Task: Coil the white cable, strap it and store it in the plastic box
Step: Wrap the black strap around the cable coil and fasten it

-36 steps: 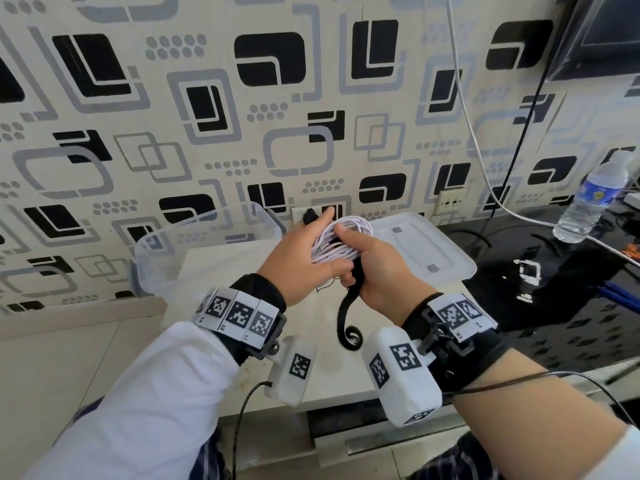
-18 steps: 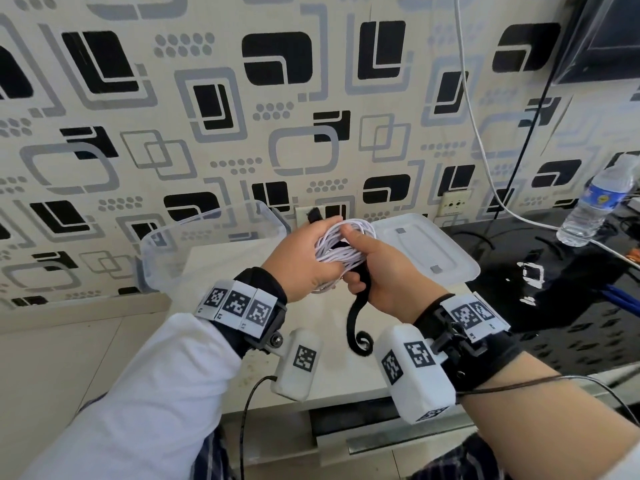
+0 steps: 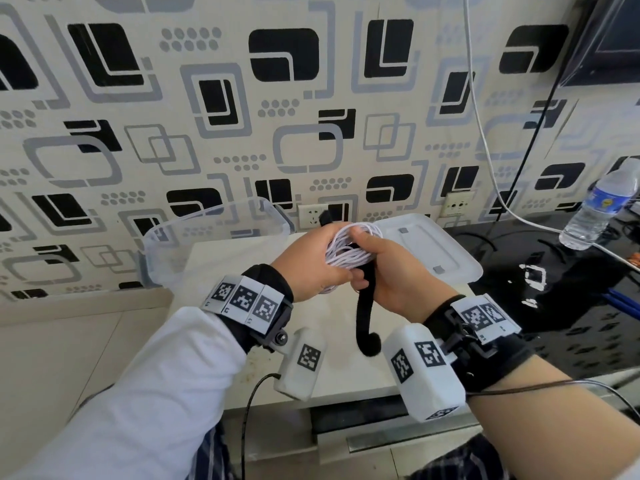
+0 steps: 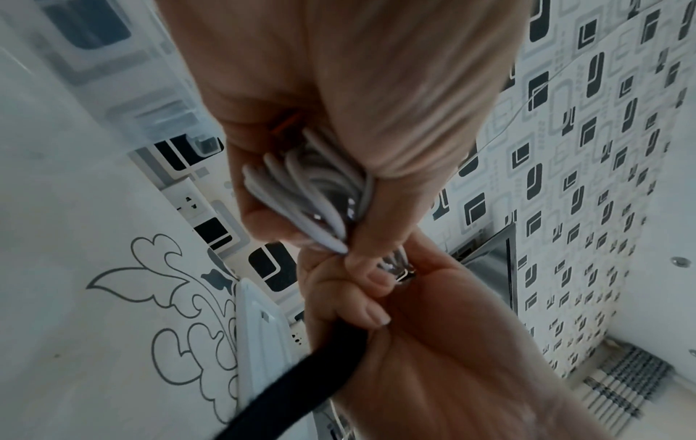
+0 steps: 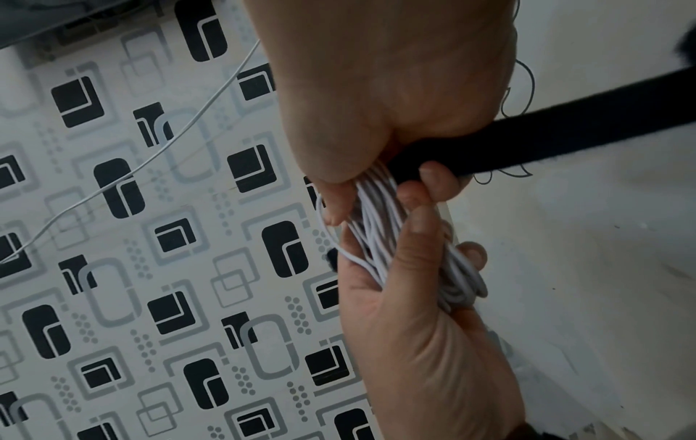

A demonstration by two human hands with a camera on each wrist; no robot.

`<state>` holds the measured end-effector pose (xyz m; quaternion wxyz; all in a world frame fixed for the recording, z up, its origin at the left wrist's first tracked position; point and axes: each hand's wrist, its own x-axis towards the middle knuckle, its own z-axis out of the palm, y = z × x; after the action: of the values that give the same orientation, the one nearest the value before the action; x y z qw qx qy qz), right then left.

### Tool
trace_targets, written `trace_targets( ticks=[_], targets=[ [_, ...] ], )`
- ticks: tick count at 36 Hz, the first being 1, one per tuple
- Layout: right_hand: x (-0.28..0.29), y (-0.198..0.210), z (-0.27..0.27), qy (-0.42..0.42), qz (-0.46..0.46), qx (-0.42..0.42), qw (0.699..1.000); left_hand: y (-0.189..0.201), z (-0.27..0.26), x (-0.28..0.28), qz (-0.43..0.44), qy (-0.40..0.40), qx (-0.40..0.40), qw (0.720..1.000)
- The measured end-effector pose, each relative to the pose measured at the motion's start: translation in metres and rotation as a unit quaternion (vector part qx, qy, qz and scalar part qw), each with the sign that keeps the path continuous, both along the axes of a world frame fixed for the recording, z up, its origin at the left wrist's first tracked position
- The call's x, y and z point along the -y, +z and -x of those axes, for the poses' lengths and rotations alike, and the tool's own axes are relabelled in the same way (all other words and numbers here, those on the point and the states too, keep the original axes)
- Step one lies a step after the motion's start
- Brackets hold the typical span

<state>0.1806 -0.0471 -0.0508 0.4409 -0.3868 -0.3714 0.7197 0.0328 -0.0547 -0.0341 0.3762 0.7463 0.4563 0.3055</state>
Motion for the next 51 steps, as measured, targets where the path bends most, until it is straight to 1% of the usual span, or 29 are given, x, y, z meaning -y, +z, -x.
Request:
trace_targets(
  ticks=[2,4,6,8,10,12,14,16,18,20,22,24,27,28,31,34,39,45,48,51],
  targets=[
    [0.001,0.005,-0.001,0.02,-0.021,-0.021,0.999,0.002,0.002,-0.002,-0.012,0.015,0.009,1.0],
    [0.002,0.011,-0.003,0.052,-0.028,-0.055,0.997,0.003,0.007,-0.005,-0.002,0.039,0.035,0.999],
    [0.002,0.013,-0.006,0.087,-0.031,-0.053,0.994,0.004,0.013,-0.008,0.011,0.065,0.058,0.996],
    [0.002,0.01,-0.006,0.092,-0.031,0.004,0.995,0.003,0.018,-0.01,0.018,0.084,0.071,0.994],
    [0.003,0.006,-0.003,0.059,-0.043,0.101,0.992,0.002,0.021,-0.012,0.021,0.097,0.082,0.992],
    [0.005,0.003,0.0,0.031,-0.076,0.217,0.973,0.001,0.023,-0.012,0.024,0.103,0.075,0.992],
    [0.009,0.002,0.004,0.031,-0.105,0.301,0.947,0.001,0.023,-0.012,0.015,0.101,0.053,0.993],
    [0.013,0.003,0.007,0.042,-0.126,0.348,0.928,0.0,0.025,-0.014,0.008,0.096,0.031,0.995],
    [0.014,0.006,0.007,0.043,-0.138,0.377,0.915,0.001,0.028,-0.015,-0.012,0.086,-0.015,0.996],
    [0.014,0.01,0.005,0.036,-0.15,0.396,0.905,0.001,0.029,-0.017,-0.045,0.058,-0.071,0.995],
    [0.015,0.011,0.001,0.041,-0.157,0.409,0.898,-0.002,0.026,-0.018,-0.059,0.027,-0.114,0.991],
    [0.017,0.011,-0.001,0.054,-0.146,0.393,0.906,-0.008,0.023,-0.021,-0.068,0.01,-0.163,0.984],
    [0.017,0.013,-0.003,0.059,-0.104,0.309,0.943,-0.019,0.016,-0.023,-0.074,-0.014,-0.219,0.973],
    [0.017,0.015,-0.004,0.059,-0.094,0.289,0.951,-0.022,0.015,-0.023,-0.073,-0.016,-0.234,0.969],
    [0.016,0.02,-0.009,0.061,-0.077,0.268,0.959,-0.023,0.011,-0.019,-0.066,-0.017,-0.262,0.963],
    [0.014,0.024,-0.014,0.06,-0.062,0.254,0.963,-0.021,0.008,-0.014,-0.068,-0.046,-0.253,0.964],
    [0.003,0.028,-0.027,0.063,-0.01,0.168,0.984,-0.017,-0.001,-0.001,-0.07,-0.064,-0.26,0.961],
    [-0.003,0.03,-0.038,0.035,-0.054,0.241,0.968,-0.016,-0.005,0.007,-0.064,-0.09,-0.238,0.965],
    [-0.007,0.03,-0.039,0.046,-0.009,0.211,0.976,-0.012,-0.006,0.011,-0.06,-0.096,-0.218,0.969],
    [-0.011,0.033,-0.044,0.053,0.039,0.17,0.983,-0.004,-0.006,0.014,-0.04,-0.086,-0.193,0.977]
  ],
)
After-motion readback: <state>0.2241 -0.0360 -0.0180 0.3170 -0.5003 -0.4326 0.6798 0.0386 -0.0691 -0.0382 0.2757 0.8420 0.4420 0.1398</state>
